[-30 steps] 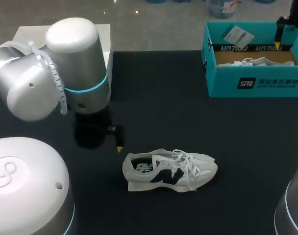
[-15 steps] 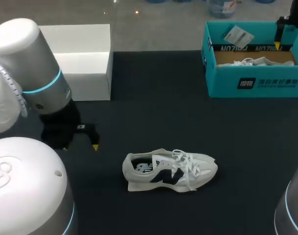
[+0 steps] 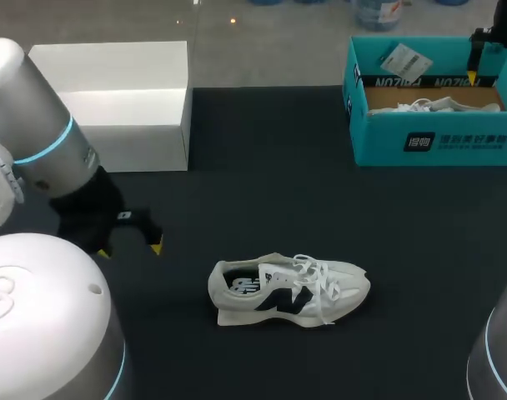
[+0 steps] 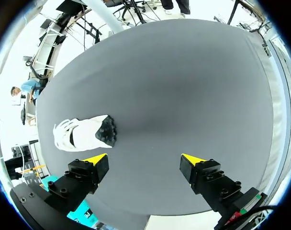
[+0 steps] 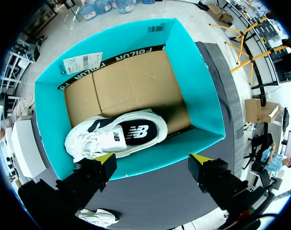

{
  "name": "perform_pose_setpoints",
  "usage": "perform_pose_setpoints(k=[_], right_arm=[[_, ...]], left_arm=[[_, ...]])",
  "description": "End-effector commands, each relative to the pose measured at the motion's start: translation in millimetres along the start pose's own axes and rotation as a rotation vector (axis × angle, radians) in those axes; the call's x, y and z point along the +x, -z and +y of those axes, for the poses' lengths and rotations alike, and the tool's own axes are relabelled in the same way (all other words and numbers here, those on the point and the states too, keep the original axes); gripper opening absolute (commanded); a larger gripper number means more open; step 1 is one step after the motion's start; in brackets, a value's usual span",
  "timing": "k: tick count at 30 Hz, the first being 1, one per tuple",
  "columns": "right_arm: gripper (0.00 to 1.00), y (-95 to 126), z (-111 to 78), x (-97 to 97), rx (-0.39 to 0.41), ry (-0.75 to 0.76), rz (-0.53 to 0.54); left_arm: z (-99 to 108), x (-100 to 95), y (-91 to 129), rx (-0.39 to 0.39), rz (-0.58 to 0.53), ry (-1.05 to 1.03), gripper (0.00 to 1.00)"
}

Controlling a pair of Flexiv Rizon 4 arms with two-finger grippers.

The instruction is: Take the shoe out of the shoebox, open the shoe tongue, remove and reinsert the insole, then place the shoe into the shoebox

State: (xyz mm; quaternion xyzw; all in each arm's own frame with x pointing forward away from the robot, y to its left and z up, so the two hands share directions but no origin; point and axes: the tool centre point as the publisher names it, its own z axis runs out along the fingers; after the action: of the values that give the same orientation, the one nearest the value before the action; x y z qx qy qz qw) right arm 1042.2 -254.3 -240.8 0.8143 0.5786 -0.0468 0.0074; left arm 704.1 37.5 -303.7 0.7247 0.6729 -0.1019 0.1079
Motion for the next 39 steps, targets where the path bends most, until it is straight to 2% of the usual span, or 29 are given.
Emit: perform_pose_setpoints(k=[1, 6, 9, 17, 18, 36, 39], right_arm=[[1.00, 0.2, -0.6, -0.3, -0.001, 0.000, 0.001], [1.00, 0.2, -0.6, -0.3, -0.001, 0.000, 0.001], [1.00, 0.2, -0.6, -0.3, -0.001, 0.000, 0.001], [1.00, 0.2, -0.6, -0.3, -0.001, 0.000, 0.001], [1.00, 0.2, -0.6, -0.3, -0.001, 0.000, 0.001], [1.00, 0.2, -0.6, -0.3, -0.001, 0.000, 0.001], [1.00, 0.2, -0.6, -0.3, -0.001, 0.000, 0.001]], left_arm=[[-0.1, 21.0, 14.8, 0.056, -0.216, 0.316, 1.00], [-11.0, 34.9, 20.1, 0.054, -0.337, 0.491, 1.00], [-19.9, 40.7, 18.8, 0.107, -0.399, 0.548, 1.00], [-28.5, 32.6, 15.6, 0.165, -0.430, 0.656, 1.00], [-29.5, 31.4, 17.3, 0.147, -0.432, 0.677, 1.00], [-29.5, 31.4, 17.3, 0.147, -0.432, 0.677, 1.00], [-22.8, 34.6, 20.7, 0.213, -0.499, 0.876, 1.00]])
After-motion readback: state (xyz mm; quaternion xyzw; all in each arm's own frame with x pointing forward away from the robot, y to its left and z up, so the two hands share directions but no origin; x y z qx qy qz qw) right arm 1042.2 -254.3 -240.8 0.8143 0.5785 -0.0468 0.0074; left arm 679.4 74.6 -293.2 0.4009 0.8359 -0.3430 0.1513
